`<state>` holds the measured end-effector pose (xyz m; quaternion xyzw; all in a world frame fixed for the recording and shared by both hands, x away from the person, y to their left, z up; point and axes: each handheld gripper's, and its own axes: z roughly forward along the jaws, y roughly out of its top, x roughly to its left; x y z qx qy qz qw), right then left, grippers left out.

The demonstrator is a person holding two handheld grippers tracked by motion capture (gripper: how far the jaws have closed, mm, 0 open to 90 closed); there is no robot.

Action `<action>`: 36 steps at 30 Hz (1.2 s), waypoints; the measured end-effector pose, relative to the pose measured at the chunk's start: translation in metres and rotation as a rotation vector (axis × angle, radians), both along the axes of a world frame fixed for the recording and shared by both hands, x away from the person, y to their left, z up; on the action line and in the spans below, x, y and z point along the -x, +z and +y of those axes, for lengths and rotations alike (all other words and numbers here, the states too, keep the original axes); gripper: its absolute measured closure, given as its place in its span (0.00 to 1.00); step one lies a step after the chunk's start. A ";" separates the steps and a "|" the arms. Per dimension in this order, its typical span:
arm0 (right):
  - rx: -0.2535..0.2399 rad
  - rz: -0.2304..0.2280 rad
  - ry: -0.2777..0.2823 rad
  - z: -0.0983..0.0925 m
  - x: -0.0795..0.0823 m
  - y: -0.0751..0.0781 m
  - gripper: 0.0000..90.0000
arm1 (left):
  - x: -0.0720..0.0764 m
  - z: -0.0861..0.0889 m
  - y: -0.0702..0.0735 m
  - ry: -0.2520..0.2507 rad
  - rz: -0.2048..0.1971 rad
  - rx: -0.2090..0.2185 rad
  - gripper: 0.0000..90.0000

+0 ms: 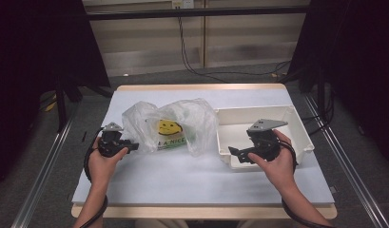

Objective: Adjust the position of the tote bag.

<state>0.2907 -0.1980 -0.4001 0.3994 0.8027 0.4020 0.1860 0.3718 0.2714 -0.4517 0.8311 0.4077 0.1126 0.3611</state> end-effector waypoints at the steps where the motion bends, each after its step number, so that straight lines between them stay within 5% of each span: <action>1: 0.005 -0.010 0.005 0.002 0.000 0.002 0.09 | 0.002 0.001 0.001 0.005 -0.005 -0.008 0.69; 3: -0.024 0.002 0.017 0.005 -0.001 0.005 0.09 | 0.005 0.002 0.000 0.020 -0.012 -0.018 0.59; 10: -0.024 -0.003 0.048 0.017 -0.009 0.011 0.12 | 0.019 0.001 -0.003 0.034 0.020 0.015 0.56; 11: -0.028 0.002 0.055 0.019 -0.011 0.012 0.12 | 0.022 0.000 -0.002 0.021 0.019 -0.015 0.55; 19: -0.033 0.018 0.123 0.042 -0.022 0.013 0.14 | 0.037 -0.010 -0.003 -0.010 0.015 -0.046 0.50; 29: -0.067 0.036 0.183 0.070 -0.041 0.017 0.24 | 0.057 -0.017 -0.002 -0.001 -0.016 -0.011 0.50; 36: -0.030 0.011 0.210 0.088 -0.052 0.021 0.37 | 0.061 -0.023 -0.004 -0.028 -0.016 0.020 0.51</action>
